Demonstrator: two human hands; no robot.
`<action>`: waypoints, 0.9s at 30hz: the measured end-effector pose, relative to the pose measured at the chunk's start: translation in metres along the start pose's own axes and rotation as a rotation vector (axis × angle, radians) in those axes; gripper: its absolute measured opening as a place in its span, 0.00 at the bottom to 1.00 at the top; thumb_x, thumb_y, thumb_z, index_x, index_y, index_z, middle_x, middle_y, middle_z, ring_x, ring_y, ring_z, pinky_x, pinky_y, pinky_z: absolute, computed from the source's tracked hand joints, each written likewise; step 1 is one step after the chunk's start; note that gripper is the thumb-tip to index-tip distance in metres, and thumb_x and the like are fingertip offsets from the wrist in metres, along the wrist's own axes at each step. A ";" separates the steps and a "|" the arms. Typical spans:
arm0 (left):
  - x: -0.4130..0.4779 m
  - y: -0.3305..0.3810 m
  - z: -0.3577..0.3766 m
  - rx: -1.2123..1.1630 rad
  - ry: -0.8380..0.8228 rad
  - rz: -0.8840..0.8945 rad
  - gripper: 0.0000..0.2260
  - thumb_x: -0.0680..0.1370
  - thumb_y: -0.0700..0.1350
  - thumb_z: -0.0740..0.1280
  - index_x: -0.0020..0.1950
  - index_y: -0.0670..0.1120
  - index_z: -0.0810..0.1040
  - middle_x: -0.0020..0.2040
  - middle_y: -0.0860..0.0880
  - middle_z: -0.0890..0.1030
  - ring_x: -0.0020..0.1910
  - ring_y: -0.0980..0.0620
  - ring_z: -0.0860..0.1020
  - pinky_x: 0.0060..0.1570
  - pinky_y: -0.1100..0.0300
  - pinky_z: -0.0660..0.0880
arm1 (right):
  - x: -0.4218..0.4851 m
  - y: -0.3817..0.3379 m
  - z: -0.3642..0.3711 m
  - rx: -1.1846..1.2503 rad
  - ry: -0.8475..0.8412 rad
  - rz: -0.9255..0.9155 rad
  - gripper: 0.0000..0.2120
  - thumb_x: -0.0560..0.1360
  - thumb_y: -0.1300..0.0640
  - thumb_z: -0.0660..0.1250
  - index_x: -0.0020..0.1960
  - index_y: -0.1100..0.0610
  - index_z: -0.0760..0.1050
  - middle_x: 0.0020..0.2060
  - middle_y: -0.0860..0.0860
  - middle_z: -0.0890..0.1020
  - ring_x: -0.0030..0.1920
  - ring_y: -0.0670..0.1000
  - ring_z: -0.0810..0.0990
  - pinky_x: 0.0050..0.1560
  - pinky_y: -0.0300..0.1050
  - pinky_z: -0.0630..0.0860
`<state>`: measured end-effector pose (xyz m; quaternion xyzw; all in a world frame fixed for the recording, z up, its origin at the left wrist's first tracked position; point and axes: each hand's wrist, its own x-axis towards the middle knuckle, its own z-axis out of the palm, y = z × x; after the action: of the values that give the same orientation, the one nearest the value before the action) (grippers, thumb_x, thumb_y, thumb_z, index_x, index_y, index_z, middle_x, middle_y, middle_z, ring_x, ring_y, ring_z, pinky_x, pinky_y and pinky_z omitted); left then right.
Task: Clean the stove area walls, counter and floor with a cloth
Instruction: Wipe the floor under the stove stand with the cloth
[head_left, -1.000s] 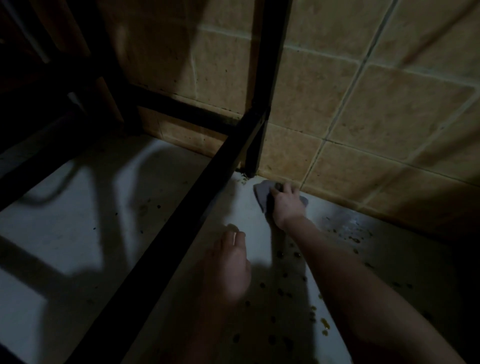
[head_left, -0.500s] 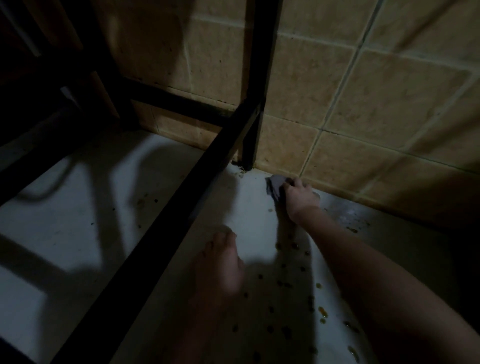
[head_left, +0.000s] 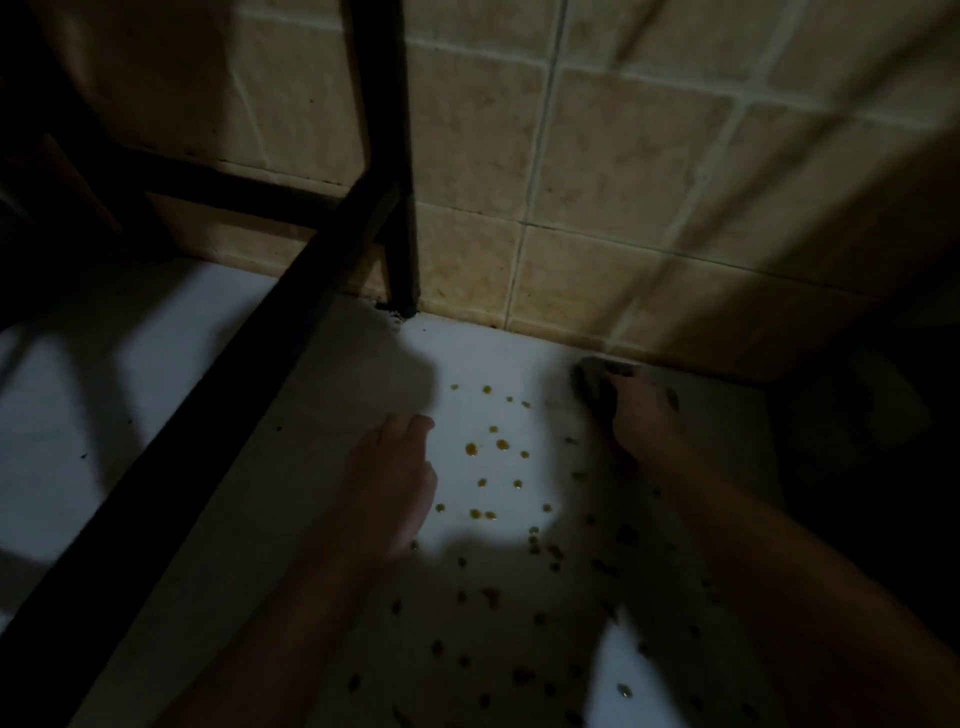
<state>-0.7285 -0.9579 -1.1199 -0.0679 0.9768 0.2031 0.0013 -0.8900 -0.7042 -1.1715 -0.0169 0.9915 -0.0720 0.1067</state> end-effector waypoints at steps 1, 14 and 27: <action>0.000 0.004 0.001 0.000 0.003 0.014 0.17 0.78 0.42 0.61 0.67 0.49 0.67 0.62 0.48 0.71 0.58 0.49 0.72 0.56 0.56 0.70 | 0.000 0.012 0.001 0.019 0.001 0.026 0.20 0.78 0.60 0.56 0.68 0.50 0.69 0.67 0.58 0.70 0.63 0.62 0.71 0.63 0.58 0.70; 0.004 -0.010 0.001 0.226 -0.098 -0.001 0.19 0.78 0.43 0.63 0.68 0.42 0.68 0.64 0.41 0.72 0.60 0.43 0.73 0.57 0.50 0.70 | -0.005 0.022 0.008 0.099 0.208 0.202 0.17 0.80 0.62 0.54 0.68 0.56 0.69 0.67 0.60 0.67 0.65 0.62 0.67 0.63 0.56 0.68; -0.009 -0.019 0.008 0.201 -0.291 -0.096 0.23 0.78 0.47 0.62 0.72 0.49 0.62 0.69 0.46 0.67 0.65 0.48 0.69 0.64 0.51 0.68 | -0.010 -0.070 0.031 0.145 0.072 -0.268 0.17 0.79 0.56 0.55 0.67 0.52 0.68 0.65 0.57 0.69 0.62 0.60 0.70 0.58 0.50 0.70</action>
<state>-0.7176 -0.9705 -1.1343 -0.0839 0.9773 0.1118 0.1589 -0.8719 -0.7773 -1.1889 -0.1387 0.9758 -0.1577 0.0614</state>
